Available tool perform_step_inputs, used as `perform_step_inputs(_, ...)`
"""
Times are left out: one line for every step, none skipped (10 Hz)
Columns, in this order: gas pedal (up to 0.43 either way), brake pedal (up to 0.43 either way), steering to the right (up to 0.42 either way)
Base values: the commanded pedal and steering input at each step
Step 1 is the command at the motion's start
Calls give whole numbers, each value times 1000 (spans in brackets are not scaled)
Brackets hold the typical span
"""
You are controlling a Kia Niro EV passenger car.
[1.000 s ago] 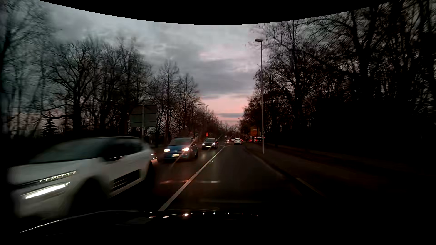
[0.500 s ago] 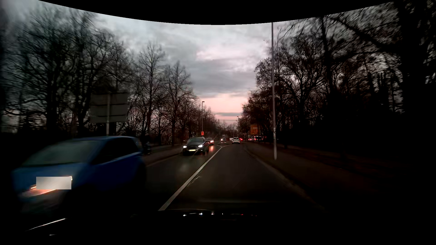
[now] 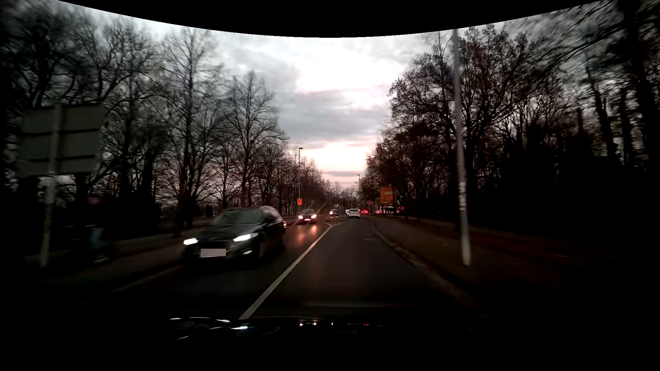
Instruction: Follow the waypoints while adhering to traffic rules and regulations
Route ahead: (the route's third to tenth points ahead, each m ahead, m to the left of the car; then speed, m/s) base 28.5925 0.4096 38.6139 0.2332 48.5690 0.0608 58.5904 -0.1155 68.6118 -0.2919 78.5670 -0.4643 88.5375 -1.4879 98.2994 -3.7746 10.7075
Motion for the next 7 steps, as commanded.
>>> perform_step_inputs(87, 0, 5)
perform_step_inputs(87, 0, 5)
perform_step_inputs(87, 0, 5)
perform_step_inputs(87, 0, 5)
perform_step_inputs(87, 0, 5)
perform_step_inputs(87, 0, 5)
perform_step_inputs(87, 0, 5)
